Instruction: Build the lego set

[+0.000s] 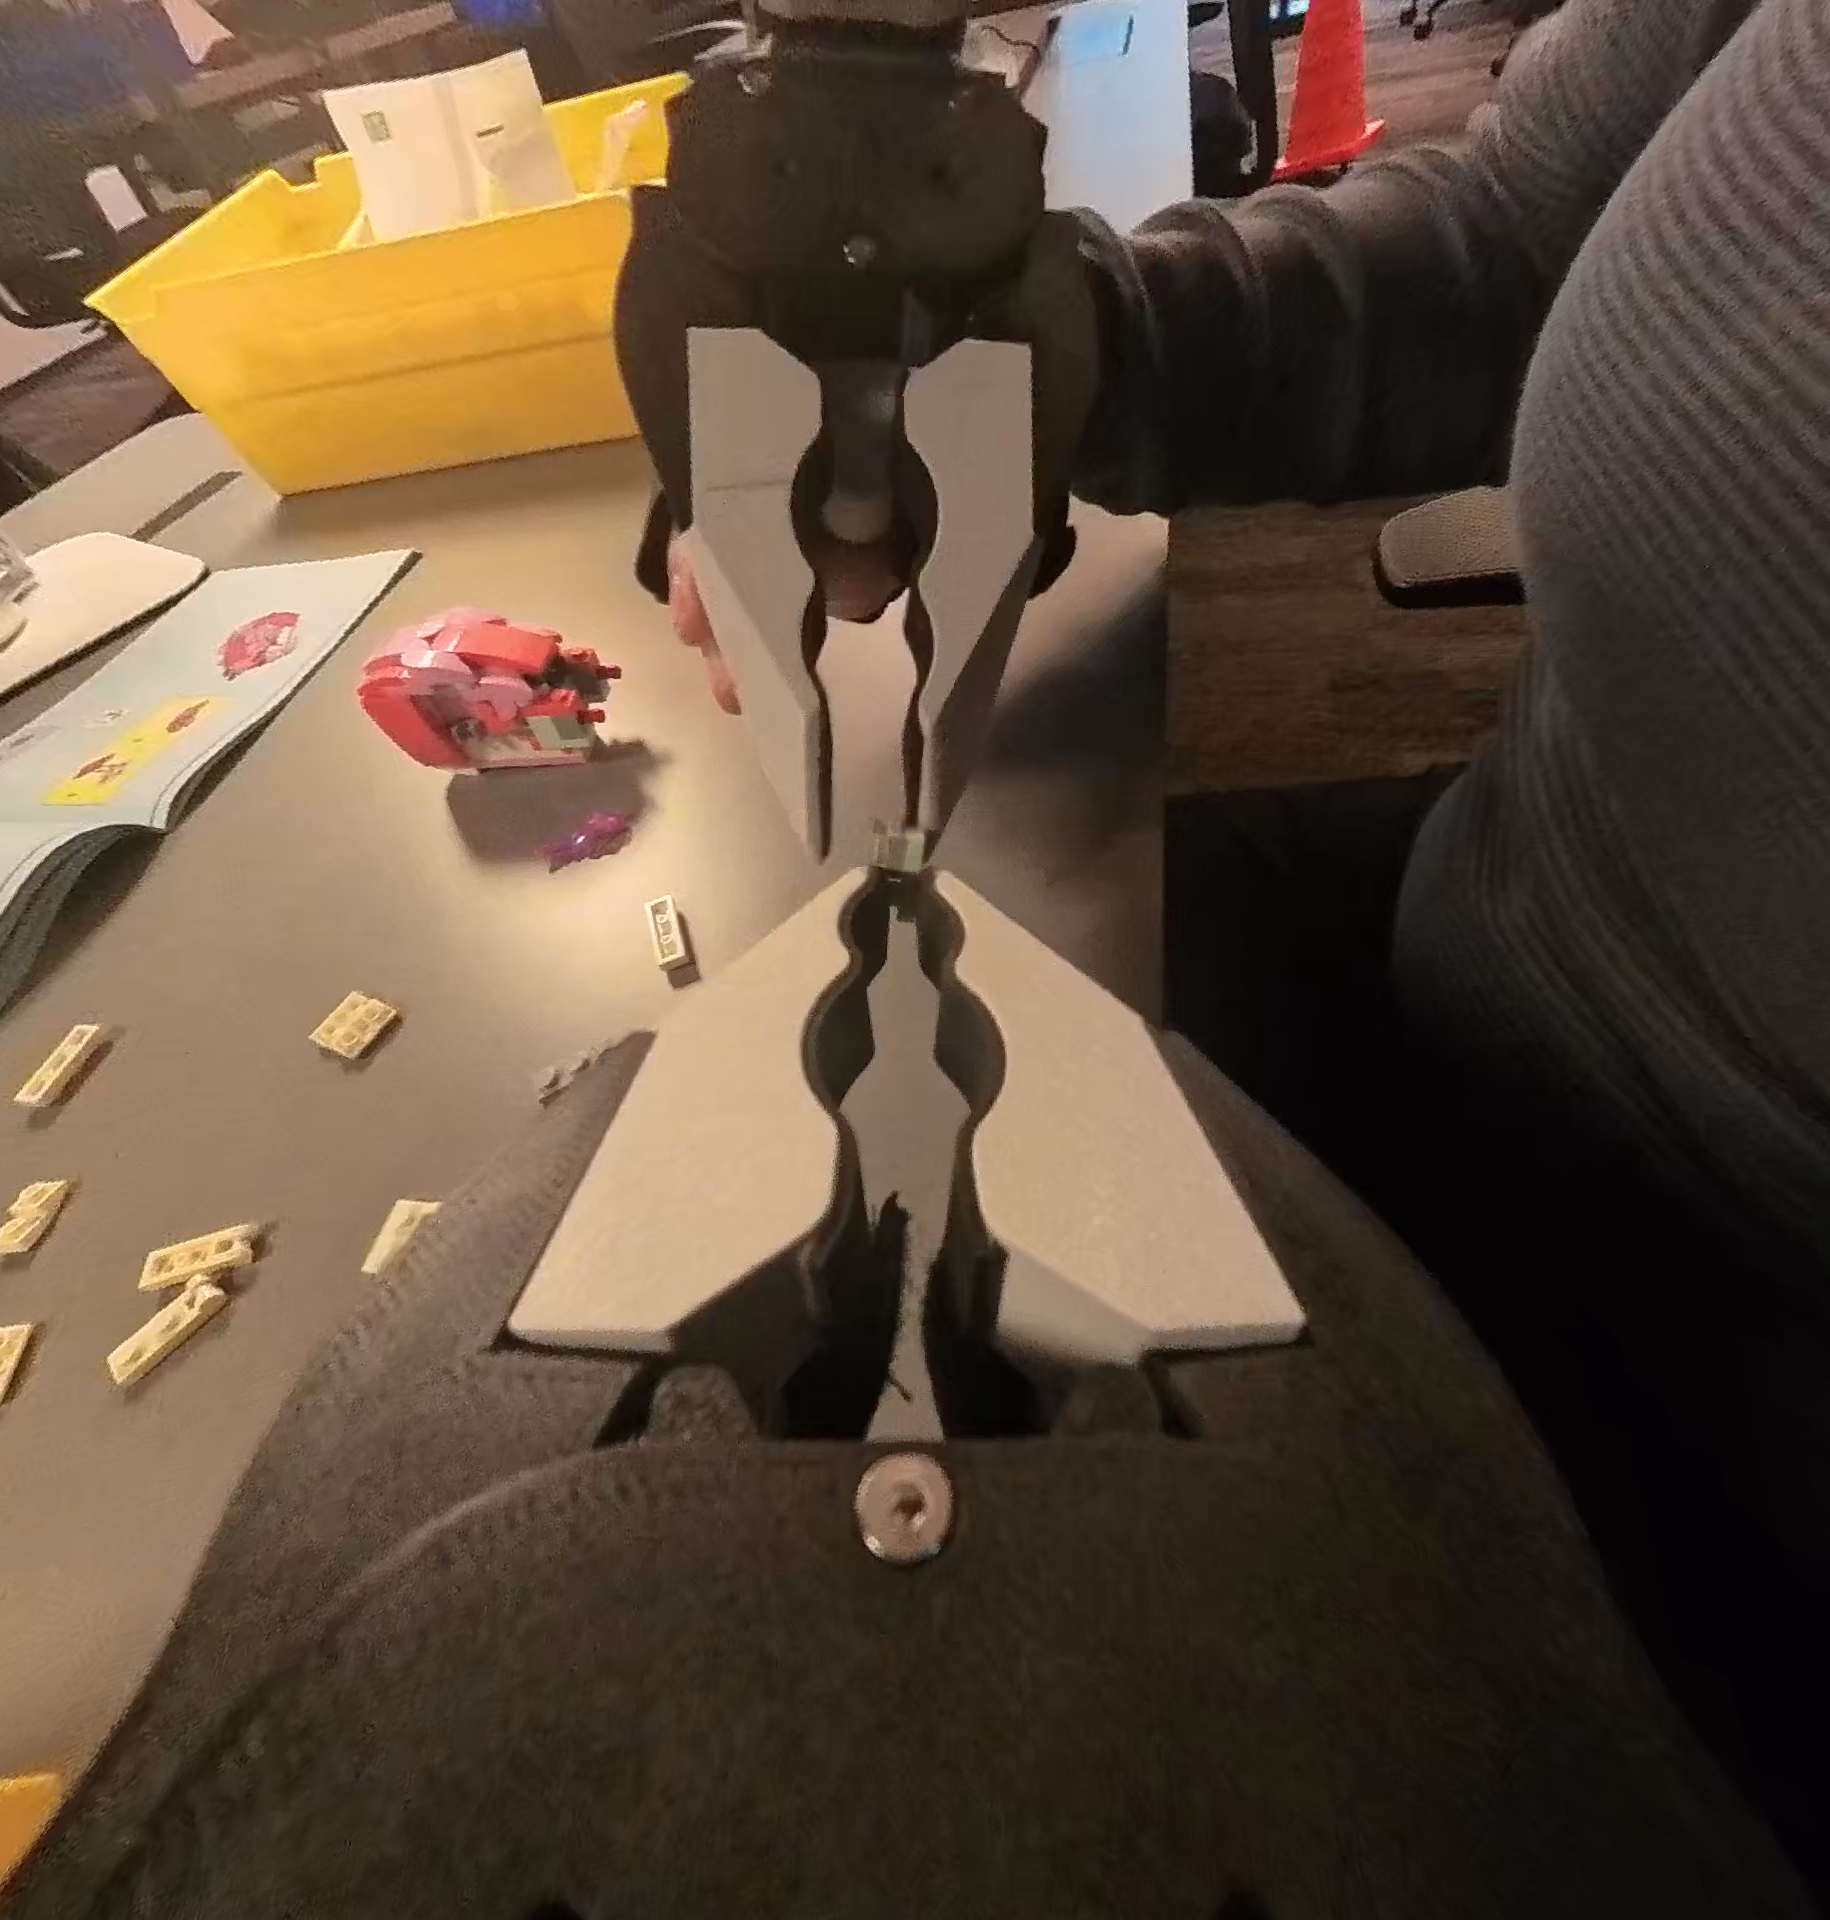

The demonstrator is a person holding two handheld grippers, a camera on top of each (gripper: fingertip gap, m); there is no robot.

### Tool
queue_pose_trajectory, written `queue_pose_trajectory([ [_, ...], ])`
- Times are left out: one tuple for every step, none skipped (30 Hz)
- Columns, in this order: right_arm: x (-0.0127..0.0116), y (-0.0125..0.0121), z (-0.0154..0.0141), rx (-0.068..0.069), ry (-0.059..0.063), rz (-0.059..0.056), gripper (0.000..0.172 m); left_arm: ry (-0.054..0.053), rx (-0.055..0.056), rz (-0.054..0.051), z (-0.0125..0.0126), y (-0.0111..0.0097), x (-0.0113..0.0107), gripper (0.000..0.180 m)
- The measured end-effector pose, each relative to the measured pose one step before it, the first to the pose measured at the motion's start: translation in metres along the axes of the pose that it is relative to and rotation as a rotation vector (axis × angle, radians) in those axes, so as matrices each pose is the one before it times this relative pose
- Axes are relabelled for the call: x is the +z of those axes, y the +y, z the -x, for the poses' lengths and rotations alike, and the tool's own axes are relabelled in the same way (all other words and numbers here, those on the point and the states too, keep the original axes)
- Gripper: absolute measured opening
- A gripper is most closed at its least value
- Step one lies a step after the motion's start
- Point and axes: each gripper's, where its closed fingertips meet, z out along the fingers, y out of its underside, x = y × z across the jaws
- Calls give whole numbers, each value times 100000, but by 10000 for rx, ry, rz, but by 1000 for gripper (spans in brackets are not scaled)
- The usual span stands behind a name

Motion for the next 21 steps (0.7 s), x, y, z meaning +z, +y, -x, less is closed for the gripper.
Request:
queue_pose_trajectory([
  [67,-100,146,31,-143,-57,12,46,9,41,-87,58,43,4],
  [28,-34,295,46,-235,-30,7,30,9,-10,-53,-8,-17,4],
  [43,-30,254,53,-190,-37,4,85,-4,-16,-132,-10,-55,4],
  [25,26,167,45,-131,-3,4,106,-21,10,-165,32,-1,4],
  [13,93,12,-6,-40,79,4,5,-10,57,-22,64,53,4],
  [26,128,-85,-98,86,103,3,-34,-43,75,55,99,58,4],
  [39,95,-297,-197,292,105,3,-110,-151,55,241,93,-4,5],
  [68,63,-342,-271,409,101,3,-97,-164,13,274,52,-61,5],
  [77,22,-254,-314,406,111,3,-64,-105,2,179,51,-69,5],
  [44,1,-208,-332,383,122,3,-85,-33,-4,157,12,-49,5],
  [27,16,-194,-338,365,146,3,-87,-31,2,154,18,-23,5],
  [47,51,-186,-338,366,171,3,-63,-53,22,140,44,-22,5],
  [77,50,-167,-336,369,172,3,-28,-58,35,116,77,-34,5],
  [101,48,-157,-331,379,170,3,3,-69,36,100,94,-65,5],
  [71,11,-136,-333,341,155,3,23,-102,38,65,87,-68,5],
  [29,84,-294,-263,399,184,3,130,-63,24,-121,63,-67,4],
  [-318,1226,-2177,-222,1418,814,3,868,108,0,-1367,24,-85,4],
  [-405,1660,-1963,-408,905,807,3,233,16,-105,-599,-190,6,4],
  [-410,500,-964,485,27,-94,2,-250,56,-52,198,-102,23,4],
  [-527,-669,-175,1217,-621,-692,3,-333,53,-29,458,-29,-27,4],
  [-382,-599,581,1248,-1027,-465,3,-285,70,-76,484,-74,-88,4],
])
